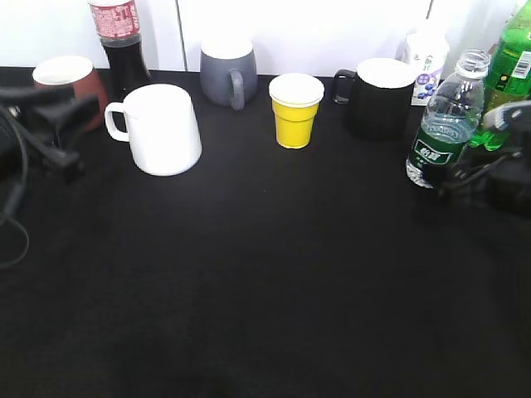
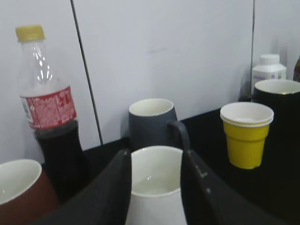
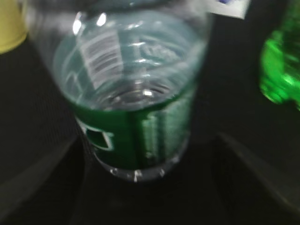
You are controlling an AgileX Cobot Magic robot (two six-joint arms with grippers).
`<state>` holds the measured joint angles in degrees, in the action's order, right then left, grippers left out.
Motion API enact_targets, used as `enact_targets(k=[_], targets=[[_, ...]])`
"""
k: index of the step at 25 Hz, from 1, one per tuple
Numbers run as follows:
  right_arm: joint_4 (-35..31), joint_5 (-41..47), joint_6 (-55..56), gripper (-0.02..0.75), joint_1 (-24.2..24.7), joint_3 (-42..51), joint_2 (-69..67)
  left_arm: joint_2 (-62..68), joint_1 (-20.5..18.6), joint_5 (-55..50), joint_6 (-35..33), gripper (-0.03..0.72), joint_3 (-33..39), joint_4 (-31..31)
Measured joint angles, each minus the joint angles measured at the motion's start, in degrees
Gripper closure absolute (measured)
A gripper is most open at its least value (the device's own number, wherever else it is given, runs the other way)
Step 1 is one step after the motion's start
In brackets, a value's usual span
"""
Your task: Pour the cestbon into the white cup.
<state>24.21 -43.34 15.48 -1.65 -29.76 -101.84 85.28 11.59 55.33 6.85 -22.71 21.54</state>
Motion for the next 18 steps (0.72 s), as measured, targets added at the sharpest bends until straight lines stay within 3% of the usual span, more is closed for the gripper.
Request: enact_targets(k=[4, 6, 7, 8, 9, 11, 12, 14, 16, 18], targets=[[1.5, 13.0, 6.6, 0.109, 0.0, 0.1, 11.4, 0.0, 0.9, -15.5, 0.1, 0.415, -1.8, -0.3], [1.9, 23.4, 8.5, 0.12, 0.0, 0.1, 18.1, -0.6, 4.5, -30.3, 0.1, 0.415, -5.9, -1.4], [1.9, 32.2, 9.6, 0.125, -0.1, 0.0, 22.6, -2.1, 7.3, -42.7, 0.1, 0.415, -9.1, -4.5], [1.7, 36.6, 10.2, 0.13, -0.3, -0.5, 24.1, -2.9, 8.0, -46.7, 0.1, 0.415, -10.3, -5.6], [-1.7, 50.4, 11.0, 0.146, -2.0, -3.6, 27.7, -5.5, 9.6, -56.6, 0.1, 0.415, -13.4, -9.2], [-4.4, 60.2, 10.6, 0.154, -5.7, -7.7, 30.9, -8.8, 10.6, -66.9, 0.1, 0.425, -17.0, -13.8], [-4.9, 64.5, 9.6, 0.154, -9.2, -10.2, 33.1, -13.1, 10.8, -77.1, 0.1, 0.44, -20.5, -18.9], [-6.4, 69.1, 8.9, 0.156, -15.3, -12.6, 39.2, -18.6, 10.8, -85.9, 0.2, 0.445, -22.9, -20.4], [-12.0, 78.5, 5.9, 0.157, -19.8, -12.7, 51.7, -31.0, 10.8, -94.3, -0.5, 0.445, -24.1, -20.0], [-16.4, 83.9, 4.0, 0.157, -20.9, -12.7, 61.5, -42.5, 10.8, -101.1, -2.3, 0.445, -24.2, -18.8]])
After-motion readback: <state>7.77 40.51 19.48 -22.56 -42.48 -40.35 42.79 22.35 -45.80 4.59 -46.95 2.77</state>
